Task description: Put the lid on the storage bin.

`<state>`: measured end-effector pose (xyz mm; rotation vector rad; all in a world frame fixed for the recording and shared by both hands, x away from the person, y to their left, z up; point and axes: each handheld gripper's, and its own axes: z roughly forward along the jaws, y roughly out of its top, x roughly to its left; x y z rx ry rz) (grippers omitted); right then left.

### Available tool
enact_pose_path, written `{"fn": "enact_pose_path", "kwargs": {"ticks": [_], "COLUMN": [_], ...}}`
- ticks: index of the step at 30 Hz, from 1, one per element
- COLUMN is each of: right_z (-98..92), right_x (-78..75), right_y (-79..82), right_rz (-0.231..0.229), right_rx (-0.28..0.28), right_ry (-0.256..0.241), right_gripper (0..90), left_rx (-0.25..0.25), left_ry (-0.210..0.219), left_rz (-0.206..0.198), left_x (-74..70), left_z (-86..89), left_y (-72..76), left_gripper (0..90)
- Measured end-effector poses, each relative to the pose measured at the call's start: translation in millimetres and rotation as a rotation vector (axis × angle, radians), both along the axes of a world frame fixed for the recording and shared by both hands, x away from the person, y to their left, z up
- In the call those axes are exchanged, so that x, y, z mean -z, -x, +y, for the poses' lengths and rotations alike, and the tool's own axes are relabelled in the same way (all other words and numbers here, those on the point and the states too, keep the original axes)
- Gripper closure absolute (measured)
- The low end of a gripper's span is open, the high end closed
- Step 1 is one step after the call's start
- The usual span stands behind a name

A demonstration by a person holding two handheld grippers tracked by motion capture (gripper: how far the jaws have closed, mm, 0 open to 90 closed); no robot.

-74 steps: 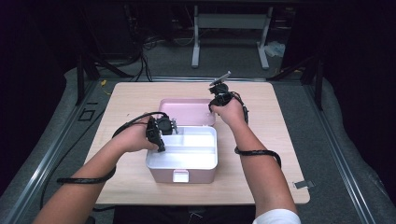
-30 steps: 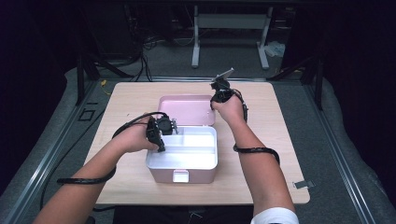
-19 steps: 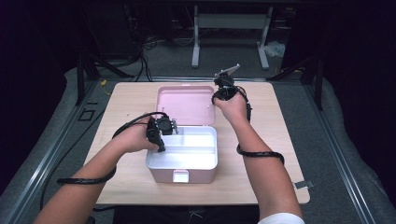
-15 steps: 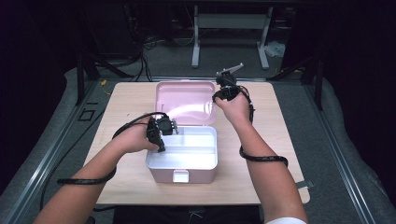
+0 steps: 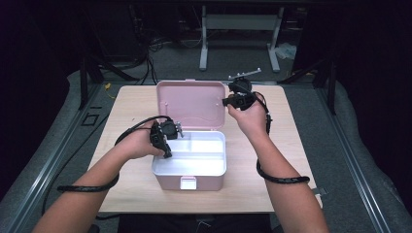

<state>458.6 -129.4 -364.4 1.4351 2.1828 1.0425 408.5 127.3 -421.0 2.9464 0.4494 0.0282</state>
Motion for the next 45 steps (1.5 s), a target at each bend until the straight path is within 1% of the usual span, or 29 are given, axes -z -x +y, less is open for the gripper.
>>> {"fn": "enact_pose_path", "kwargs": {"ticks": [3,4,6,7,9,10,11,12,13,15,16,17,19,20,23,24,26,29,31,32,33,34,36,38,39,41,43,44,45], "right_z": [0.5,0.6,0.7,0.5,-0.1,-0.1,-0.6,-0.6,-1.0,-1.3,-1.3,-1.1,-1.3,-1.2,-2.1,-2.0,-2.5,-2.9,-3.2,-3.3,-3.3,-3.2,-2.8,-1.4,-0.9,0.7,0.9,0.9,0.9], "right_x": [-0.5,-0.7,-0.5,-0.5,-0.2,-0.2,-0.2,-0.2,-0.5,-0.5,-0.5,-0.4,-0.7,-0.5,-0.6,-0.2,-0.5,0.2,0.0,0.0,-0.1,-0.1,-0.6,-0.4,-0.4,-0.8,-1.0,-1.0,-1.1], "right_y": [0.8,1.0,1.5,1.6,2.0,2.0,2.3,2.5,2.8,3.2,3.2,4.0,4.8,5.3,5.9,6.1,6.6,6.5,6.7,6.9,7.0,6.7,6.2,5.1,4.9,5.0,5.3,5.5,5.6], "right_rz": [-0.003,-0.004,-0.009,-0.009,-0.01,-0.01,-0.01,-0.01,-0.007,-0.009,-0.009,-0.016,-0.016,-0.016,-0.013,-0.022,-0.02,-0.025,-0.024,-0.024,-0.025,-0.026,-0.017,-0.02,-0.021,-0.024,-0.028,-0.029,-0.029], "right_rx": [-0.001,0.001,0.005,0.005,0.005,0.005,0.003,0.004,0.0,-0.008,-0.008,-0.001,-0.002,0.001,-0.009,-0.009,-0.014,-0.011,-0.012,-0.012,-0.012,-0.015,-0.016,-0.016,-0.018,-0.021,-0.025,-0.026,-0.028], "right_ry": [0.006,0.01,0.01,0.009,0.007,0.007,0.006,0.006,0.006,0.001,0.001,0.005,0.011,0.005,0.002,0.001,0.003,0.002,-0.003,-0.004,-0.004,0.0,-0.001,0.0,0.002,0.004,0.001,-0.001,-0.006], "right_gripper": [85.7,85.7,85.6,85.6,85.6,85.6,85.5,85.6,85.5,85.5,85.5,85.6,85.5,85.5,85.4,85.4,85.4,85.4,85.4,85.4,85.4,85.3,85.4,85.4,85.4,85.5,85.5,85.6,85.6], "left_rx": [-0.019,-0.032,-0.036,-0.045,-0.076,-0.076,-0.105,-0.14,-0.155,-0.195,-0.195,-0.234,-0.267,-0.277,-0.319,-0.324,-0.34,-0.34,-0.362,-0.362,-0.381,-0.382,-0.384,-0.388,-0.391,-0.387,-0.38,-0.382,-0.382], "left_ry": [0.07,0.108,0.165,0.197,0.222,0.222,0.252,0.284,0.302,0.333,0.333,0.337,0.327,0.332,0.344,0.346,0.371,0.384,0.384,0.384,0.395,0.4,0.425,0.415,0.401,0.401,0.416,0.435,0.447], "left_rz": [0.013,0.015,0.003,-0.013,-0.055,-0.055,-0.118,-0.135,-0.139,-0.12,-0.12,-0.115,-0.118,-0.127,-0.14,-0.149,-0.16,-0.161,-0.166,-0.166,-0.183,-0.192,-0.189,-0.194,-0.185,-0.19,-0.202,-0.218,-0.223], "left_x": [-2.6,-6.0,-15.6,-23.0,-34.4,-34.4,-41.9,-45.3,-46.6,-45.4,-45.4,-42.0,-40.1,-39.8,-42.5,-44.1,-48.8,-52.6,-57.3,-57.3,-61.3,-63.2,-66.7,-68.6,-69.7,-71.3,-73.1,-74.6,-75.8], "left_z": [9.0,12.5,18.5,22.6,29.7,29.7,36.7,42.1,45.8,55.6,55.6,62.5,68.0,70.1,75.4,75.8,75.8,74.3,71.6,71.6,68.9,67.4,64.7,62.8,61.8,61.8,63.2,64.6,65.8], "left_y": [-2.8,-3.2,-3.4,-3.6,-5.2,-5.2,-7.4,-9.8,-11.8,-17.4,-17.4,-22.1,-27.6,-30.5,-42.2,-45.3,-54.2,-61.7,-73.2,-73.2,-80.9,-83.2,-86.3,-88.3,-89.6,-90.8,-91.2,-91.6,-92.1], "left_gripper": [66.3,66.0,64.4,64.1,61.4,59.5,56.5,55.0,55.0,52.2,52.0,52.0,50.9,50.5,49.4,49.5,49.6,49.5,48.1,46.8,45.5,44.9,44.9,44.4,44.5,44.5,44.5,44.6,44.8]}}
